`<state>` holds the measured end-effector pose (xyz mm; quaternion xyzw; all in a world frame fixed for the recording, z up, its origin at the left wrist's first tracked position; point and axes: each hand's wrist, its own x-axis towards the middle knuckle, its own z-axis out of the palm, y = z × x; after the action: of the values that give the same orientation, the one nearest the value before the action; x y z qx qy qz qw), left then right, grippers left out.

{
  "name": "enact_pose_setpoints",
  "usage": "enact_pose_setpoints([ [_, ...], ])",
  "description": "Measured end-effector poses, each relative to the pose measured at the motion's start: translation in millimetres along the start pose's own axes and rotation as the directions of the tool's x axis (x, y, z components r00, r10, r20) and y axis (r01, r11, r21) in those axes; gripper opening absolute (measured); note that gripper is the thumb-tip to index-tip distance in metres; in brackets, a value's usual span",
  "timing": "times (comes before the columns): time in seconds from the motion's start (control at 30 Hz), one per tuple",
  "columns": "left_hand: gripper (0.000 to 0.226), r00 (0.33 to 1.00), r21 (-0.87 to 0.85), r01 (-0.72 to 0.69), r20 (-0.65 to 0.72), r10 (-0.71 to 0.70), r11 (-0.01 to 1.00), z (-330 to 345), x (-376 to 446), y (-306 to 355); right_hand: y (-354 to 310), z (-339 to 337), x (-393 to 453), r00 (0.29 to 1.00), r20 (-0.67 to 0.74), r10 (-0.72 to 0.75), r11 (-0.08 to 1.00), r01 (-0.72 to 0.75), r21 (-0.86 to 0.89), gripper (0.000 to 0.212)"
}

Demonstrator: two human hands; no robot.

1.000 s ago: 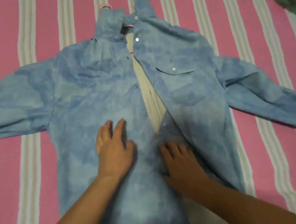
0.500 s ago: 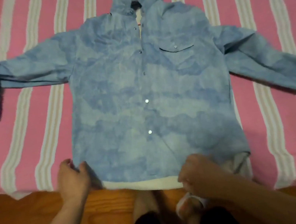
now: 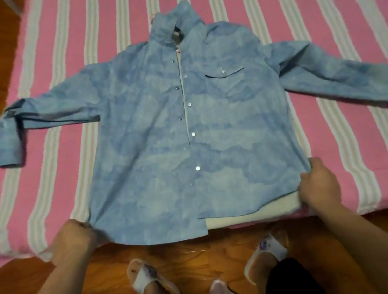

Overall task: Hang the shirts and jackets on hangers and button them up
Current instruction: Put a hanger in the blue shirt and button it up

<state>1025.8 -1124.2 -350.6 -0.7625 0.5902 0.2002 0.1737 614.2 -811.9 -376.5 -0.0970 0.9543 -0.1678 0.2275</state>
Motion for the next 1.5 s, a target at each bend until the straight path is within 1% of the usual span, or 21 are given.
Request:
enact_pose_setpoints([
  [0.07,0.036,0.994,0.112,-0.011,0.113,-0.001,0.994,10,6,-2,9,-4,-9,0.998,-0.04,0.057,0.997,-0.058,-0.042,0.035],
  [0.1,0.041,0.995,0.159,-0.026,0.101,0.01,0.987,15,4,0,13,-5,-11,0.994,-0.06,0.088,0.993,-0.092,-0.075,0.038],
  [0.17,0.042,0.987,0.16,-0.106,-0.099,0.123,0.981,26,-2,3,8,-2,-14,0.983,-0.143,0.117,0.964,-0.147,-0.22,0.049],
  [0.2,0.039,0.938,0.115,-0.229,-0.239,0.25,0.967,33,-5,8,-3,4,-14,0.972,-0.223,0.072,0.945,-0.138,-0.295,0.053],
  [0.23,0.036,0.848,0.066,-0.386,-0.367,0.382,0.92,37,-12,19,-20,15,-15,0.959,-0.277,-0.052,0.941,-0.046,-0.336,0.054],
  [0.27,0.032,0.759,0.002,-0.549,-0.416,0.5,0.836,46,-15,30,-42,31,-19,0.946,-0.25,-0.207,0.932,0.114,-0.344,0.052],
  [0.33,0.022,0.61,-0.129,-0.785,-0.336,0.718,0.606,65,-19,63,-88,74,-34,0.875,-0.034,-0.484,0.854,0.463,-0.24,0.039],
  [0.4,0.019,0.452,-0.182,-0.889,-0.201,0.869,0.42,89,-23,94,-112,120,-54,0.776,0.128,-0.617,0.764,0.63,-0.139,0.03],
  [0.47,0.017,0.295,-0.057,-0.955,-0.207,0.933,0.289,112,-19,113,-113,151,-62,0.735,0.063,-0.675,0.723,0.676,-0.144,0.029],
  [0.5,0.017,0.248,0.034,-0.964,-0.23,0.941,0.263,122,-14,116,-108,160,-64,0.718,-0.005,-0.696,0.707,0.684,-0.178,0.029],
  [0.57,0.016,0.212,0.155,-0.953,-0.278,0.937,0.261,136,-6,114,-103,166,-66,0.721,-0.089,-0.688,0.722,0.667,-0.184,0.028],
  [0.67,0.014,0.152,0.228,-0.946,-0.308,0.939,0.228,146,-3,113,-102,173,-61,0.765,-0.095,-0.637,0.764,0.611,-0.209,0.026],
  [0.83,0.011,0.178,0.27,-0.922,-0.338,0.924,0.276,152,-8,112,-102,173,-57,0.83,-0.121,-0.544,0.839,0.535,-0.101,0.026],
  [0.93,0.016,0.201,0.27,-0.916,-0.33,0.922,0.296,152,-14,110,-114,167,-53,0.877,0.023,-0.48,0.863,0.477,-0.167,0.041],
  [1.03,0.015,0.214,0.275,-0.909,-0.338,0.917,0.314,152,-21,108,-127,155,-58,0.879,0.173,-0.444,0.799,0.476,-0.369,0.057],
  [1.1,0.012,0.251,0.297,-0.881,-0.367,0.896,0.369,153,-25,104,-131,147,-64,0.883,0.187,-0.431,0.77,0.467,-0.434,0.043],
  [1.17,0.01,0.309,0.281,-0.854,-0.405,0.861,0.438,157,-30,101,-131,140,-68,0.886,0.175,-0.43,0.781,0.462,-0.42,0.034],
  [1.27,0.014,0.382,0.186,-0.842,-0.454,0.805,0.506,159,-39,98,-120,131,-62,0.894,0.175,-0.413,0.864,0.445,-0.235,0.036],
  [1.33,0.018,0.438,0.113,-0.831,-0.47,0.767,0.544,155,-44,98,-104,128,-52,0.903,0.128,-0.41,0.912,0.407,0.047,0.027],
  [1.4,0.029,0.496,0.074,-0.809,-0.445,0.746,0.583,153,-47,101,-91,129,-46,0.901,0.051,-0.43,0.874,0.402,0.274,0.017],
  [1.5,0.053,0.656,0.102,-0.698,-0.303,0.691,0.708,145,-65,115,-84,132,-38,0.87,-0.036,-0.492,0.807,0.472,0.354,0.027],
])
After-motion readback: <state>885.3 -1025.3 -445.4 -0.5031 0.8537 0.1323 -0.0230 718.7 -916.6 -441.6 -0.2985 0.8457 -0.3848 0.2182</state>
